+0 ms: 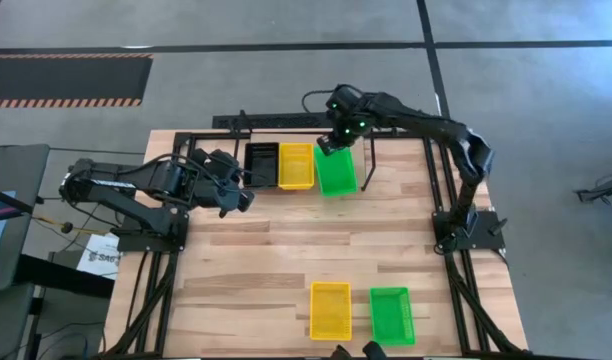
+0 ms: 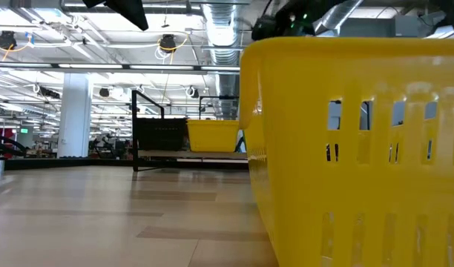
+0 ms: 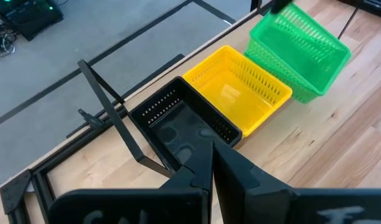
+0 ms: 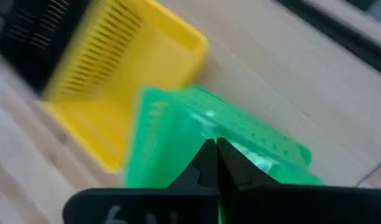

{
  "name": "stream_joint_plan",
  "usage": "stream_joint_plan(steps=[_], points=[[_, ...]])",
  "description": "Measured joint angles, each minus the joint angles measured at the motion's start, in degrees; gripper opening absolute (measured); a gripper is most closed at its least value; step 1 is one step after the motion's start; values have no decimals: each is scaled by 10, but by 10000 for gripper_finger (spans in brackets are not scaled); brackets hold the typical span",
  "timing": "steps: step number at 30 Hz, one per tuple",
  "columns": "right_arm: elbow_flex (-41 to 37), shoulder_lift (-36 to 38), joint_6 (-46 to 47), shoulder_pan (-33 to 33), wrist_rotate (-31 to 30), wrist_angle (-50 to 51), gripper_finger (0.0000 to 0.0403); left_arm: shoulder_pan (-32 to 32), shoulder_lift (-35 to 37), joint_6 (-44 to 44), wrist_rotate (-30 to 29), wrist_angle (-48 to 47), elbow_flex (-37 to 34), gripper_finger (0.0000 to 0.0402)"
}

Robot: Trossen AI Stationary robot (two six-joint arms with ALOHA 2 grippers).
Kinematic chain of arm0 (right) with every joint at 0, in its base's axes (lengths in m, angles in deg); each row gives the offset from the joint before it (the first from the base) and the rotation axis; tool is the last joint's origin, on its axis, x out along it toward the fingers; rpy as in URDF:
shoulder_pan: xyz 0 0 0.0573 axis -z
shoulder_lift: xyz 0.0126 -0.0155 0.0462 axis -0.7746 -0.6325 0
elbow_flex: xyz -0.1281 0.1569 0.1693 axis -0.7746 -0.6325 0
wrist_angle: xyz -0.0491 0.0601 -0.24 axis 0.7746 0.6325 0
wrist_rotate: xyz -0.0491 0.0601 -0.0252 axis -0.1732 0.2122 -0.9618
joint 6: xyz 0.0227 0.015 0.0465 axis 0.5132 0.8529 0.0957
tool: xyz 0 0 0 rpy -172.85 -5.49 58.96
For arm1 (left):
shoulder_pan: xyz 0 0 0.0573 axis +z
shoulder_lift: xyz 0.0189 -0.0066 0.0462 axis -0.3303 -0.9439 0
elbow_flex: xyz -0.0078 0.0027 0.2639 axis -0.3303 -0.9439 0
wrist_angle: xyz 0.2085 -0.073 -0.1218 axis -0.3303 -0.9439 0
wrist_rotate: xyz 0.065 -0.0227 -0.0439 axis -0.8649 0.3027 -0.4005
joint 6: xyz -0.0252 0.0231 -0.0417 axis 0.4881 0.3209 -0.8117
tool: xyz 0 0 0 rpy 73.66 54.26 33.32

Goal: Stack baskets on shelf by color
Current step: Stack the top green bin on top of the stacked green bins on the shelf

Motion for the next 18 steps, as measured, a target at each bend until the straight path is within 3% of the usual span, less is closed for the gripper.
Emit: stream_joint_plan(steps=[9,18], points=[[-1,-24,-15,2,-4,-4,2,0,0,-8,3,0,0,0],[-1,32,-12,8,-14,-13,1,0,0,-8,0,0,0,0]])
